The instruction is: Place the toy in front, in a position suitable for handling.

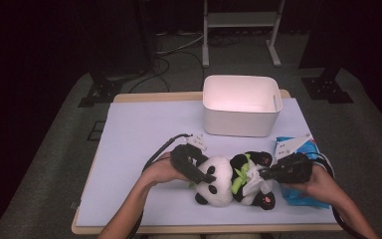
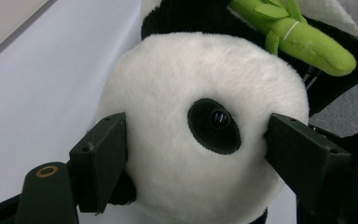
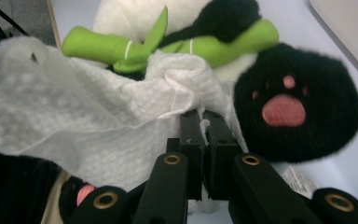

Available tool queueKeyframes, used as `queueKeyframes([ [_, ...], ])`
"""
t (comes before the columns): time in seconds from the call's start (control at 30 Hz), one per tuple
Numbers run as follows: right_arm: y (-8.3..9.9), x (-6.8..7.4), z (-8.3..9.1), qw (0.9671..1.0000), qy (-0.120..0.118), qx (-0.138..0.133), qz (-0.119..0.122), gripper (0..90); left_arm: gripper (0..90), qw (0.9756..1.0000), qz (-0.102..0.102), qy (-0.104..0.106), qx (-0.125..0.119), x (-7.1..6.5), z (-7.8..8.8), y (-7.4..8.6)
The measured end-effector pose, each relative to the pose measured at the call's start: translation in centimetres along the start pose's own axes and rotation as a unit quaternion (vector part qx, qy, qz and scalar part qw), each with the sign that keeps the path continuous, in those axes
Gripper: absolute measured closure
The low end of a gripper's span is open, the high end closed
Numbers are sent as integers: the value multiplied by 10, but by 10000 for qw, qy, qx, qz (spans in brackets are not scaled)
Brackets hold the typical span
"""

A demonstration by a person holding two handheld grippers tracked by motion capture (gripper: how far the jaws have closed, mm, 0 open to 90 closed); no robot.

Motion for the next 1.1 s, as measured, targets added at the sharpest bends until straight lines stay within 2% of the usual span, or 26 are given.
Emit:
queueKeyframes([
  [0.17, 1, 2, 7, 9999, 25, -109, -23, 867, 216, 10000, 52, 12, -22, -1, 0, 0],
  [0.3, -13, 3, 15, 9997, 33, -241, 51, 866, 216, 10000, 46, 8, -27, -1, 0, 0],
  [0.5, -42, 0, 16, 9994, 138, -144, 279, 866, 215, 10000, 8, -35, 8, -3, 0, -1],
  [0.6, -55, -3, 7, 9991, 132, -22, 391, 866, 215, 10000, -75, -53, 23, -4, 1, -1],
  [0.7, -65, -6, -5, 9988, 28, 132, 465, 866, 215, 9999, -94, -70, 44, -4, 2, -1],
  [0.83, -72, -10, -14, 9984, -39, 327, 463, 865, 215, 10000, -11, -43, 34, -4, 1, 0],
  [0.97, -74, -10, -19, 9977, -72, 506, 440, 864, 214, 10000, -22, -48, 58, -4, 1, -1],
  [1.1, -67, -6, -28, 9960, -228, 749, 425, 865, 210, 10000, -23, -29, 49, -4, 1, -1],
])
Point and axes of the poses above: each handheld gripper's, and its own axes: z roughly backward along the jaws, y roughly out of its underside, x roughly to its left, the point moved 9 cm from there along -z, roughly forward along the jaws, and after that the axes turned 14 degrees about -y, right-handed, at the moved point
